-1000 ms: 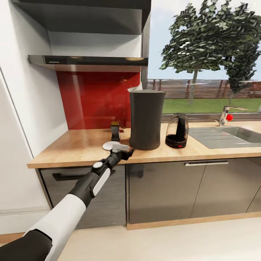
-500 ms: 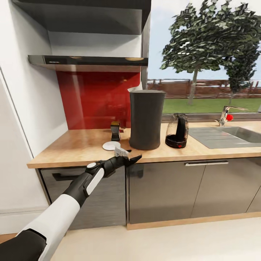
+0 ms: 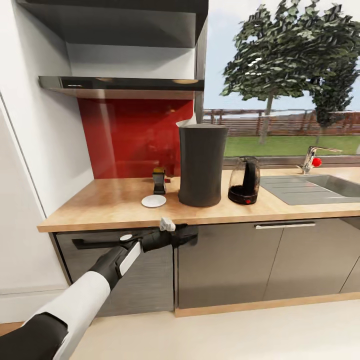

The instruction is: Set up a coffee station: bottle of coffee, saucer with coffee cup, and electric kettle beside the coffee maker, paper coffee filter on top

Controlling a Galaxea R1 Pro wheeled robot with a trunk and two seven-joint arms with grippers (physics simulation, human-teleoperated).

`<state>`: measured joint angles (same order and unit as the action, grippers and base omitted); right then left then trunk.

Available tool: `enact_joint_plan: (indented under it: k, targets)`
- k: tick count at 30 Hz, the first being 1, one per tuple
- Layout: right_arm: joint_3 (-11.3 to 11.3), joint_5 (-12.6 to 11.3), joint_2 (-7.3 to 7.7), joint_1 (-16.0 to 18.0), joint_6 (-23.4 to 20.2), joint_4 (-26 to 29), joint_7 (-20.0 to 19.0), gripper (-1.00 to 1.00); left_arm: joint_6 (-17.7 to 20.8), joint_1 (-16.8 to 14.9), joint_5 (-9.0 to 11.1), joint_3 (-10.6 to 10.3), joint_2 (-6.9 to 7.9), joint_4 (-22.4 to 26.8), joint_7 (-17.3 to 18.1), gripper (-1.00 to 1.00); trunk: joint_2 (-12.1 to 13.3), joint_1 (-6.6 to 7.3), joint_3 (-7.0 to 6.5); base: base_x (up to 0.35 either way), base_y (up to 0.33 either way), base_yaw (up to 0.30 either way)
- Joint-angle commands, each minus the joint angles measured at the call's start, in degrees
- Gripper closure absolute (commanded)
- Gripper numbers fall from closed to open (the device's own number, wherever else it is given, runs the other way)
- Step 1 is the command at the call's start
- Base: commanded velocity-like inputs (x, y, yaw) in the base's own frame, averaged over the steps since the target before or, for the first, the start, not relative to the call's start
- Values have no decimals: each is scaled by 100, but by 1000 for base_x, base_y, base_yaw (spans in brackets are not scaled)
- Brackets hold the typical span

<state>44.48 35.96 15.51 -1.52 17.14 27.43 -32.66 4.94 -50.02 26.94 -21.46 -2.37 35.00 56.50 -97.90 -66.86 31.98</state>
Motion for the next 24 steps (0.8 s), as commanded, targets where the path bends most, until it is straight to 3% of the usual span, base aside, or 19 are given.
enact_joint_plan:
  k: [1,2,7,9,10,13,14,17,18,19,21,24]
  targets:
    - [43,60,-5,2,35,8,-30,-100,52,-6,57,-30,0,-43,20,-100,-3,0,5,0,0,0]
    - [43,60,-5,2,35,8,-35,-100,53,-6,40,-315,-12,-262,99,-100,-3,0,5,0,0,0]
    - [41,55,-5,2,35,8,-38,-100,51,-7,33,-789,-17,-650,216,-100,-3,0,5,0,0,0]
    - [33,53,-5,2,34,8,-46,-100,27,-7,32,-862,-17,-952,276,-100,-3,0,5,0,0,0]
    - [-2,65,-5,2,34,8,-62,-100,-368,1,31,-928,-24,-2120,677,-100,-3,0,5,0,0,0]
    - [-6,67,-5,2,35,13,-68,-100,-713,47,29,-932,-25,-2675,847,-100,-3,0,5,0,0,0]
    - [-8,65,-5,2,35,21,-71,-100,-1002,213,18,-928,-15,-3017,974,-100,-3,0,5,0,0,0]
    - [-9,62,-5,2,35,28,-72,-100,-1167,546,7,-923,6,-3181,1037,-100,-3,0,5,0,0,0]
    - [-11,61,-5,15,41,36,-73,-100,-1316,954,-12,-921,72,-3281,1074,-100,-3,0,5,0,0,0]
    - [-11,61,-5,20,41,37,-73,-100,-1354,1059,-19,-919,103,-3295,1078,-100,-3,0,5,0,0,0]
    - [-9,58,1,33,86,41,-73,-100,-1458,1444,-33,-915,327,-3332,1083,-100,-3,0,5,0,0,0]
    - [-5,49,7,40,173,42,-74,-100,-1493,1699,-12,-903,587,-3352,1076,-100,-3,0,5,0,0,0]
